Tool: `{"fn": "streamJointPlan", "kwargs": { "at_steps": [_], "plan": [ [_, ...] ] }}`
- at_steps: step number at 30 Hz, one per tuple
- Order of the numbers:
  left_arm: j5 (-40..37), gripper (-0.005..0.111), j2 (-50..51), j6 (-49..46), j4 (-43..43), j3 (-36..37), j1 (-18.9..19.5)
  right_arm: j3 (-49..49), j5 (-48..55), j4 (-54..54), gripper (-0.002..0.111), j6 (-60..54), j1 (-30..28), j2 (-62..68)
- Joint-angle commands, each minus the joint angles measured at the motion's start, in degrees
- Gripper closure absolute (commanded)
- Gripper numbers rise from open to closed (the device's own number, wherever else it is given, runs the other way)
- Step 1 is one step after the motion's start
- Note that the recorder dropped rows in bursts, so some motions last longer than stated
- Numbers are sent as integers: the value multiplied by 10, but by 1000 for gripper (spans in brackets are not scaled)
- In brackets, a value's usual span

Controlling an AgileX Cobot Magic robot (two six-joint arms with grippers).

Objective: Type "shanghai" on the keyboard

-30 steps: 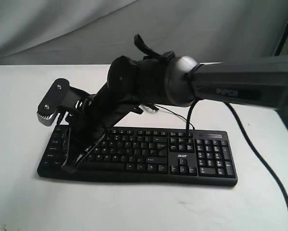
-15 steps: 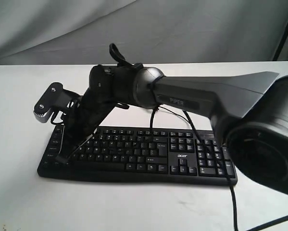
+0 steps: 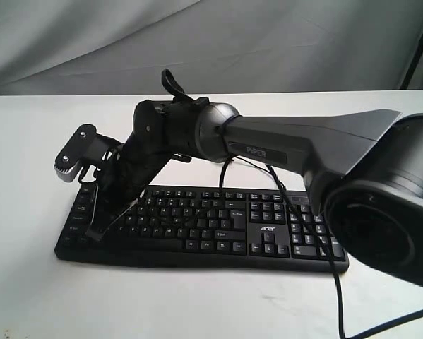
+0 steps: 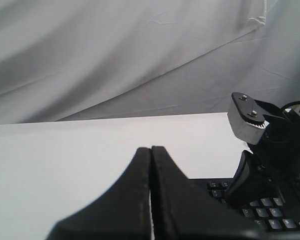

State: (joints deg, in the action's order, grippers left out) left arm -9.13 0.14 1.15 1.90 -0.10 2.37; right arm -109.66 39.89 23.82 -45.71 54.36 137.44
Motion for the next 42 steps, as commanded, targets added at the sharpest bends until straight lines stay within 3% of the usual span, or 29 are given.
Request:
{"fn": "streamJointPlan", "kwargs": {
  "at_steps": [1,42],
  "plan": [
    [3,107,-1,2,0,1,-4,-4,-8,9,108,-9,-3,1],
    [3,107,-1,2,0,1,-4,-4,-1,26,108,-24,-1,23]
  ]
}}
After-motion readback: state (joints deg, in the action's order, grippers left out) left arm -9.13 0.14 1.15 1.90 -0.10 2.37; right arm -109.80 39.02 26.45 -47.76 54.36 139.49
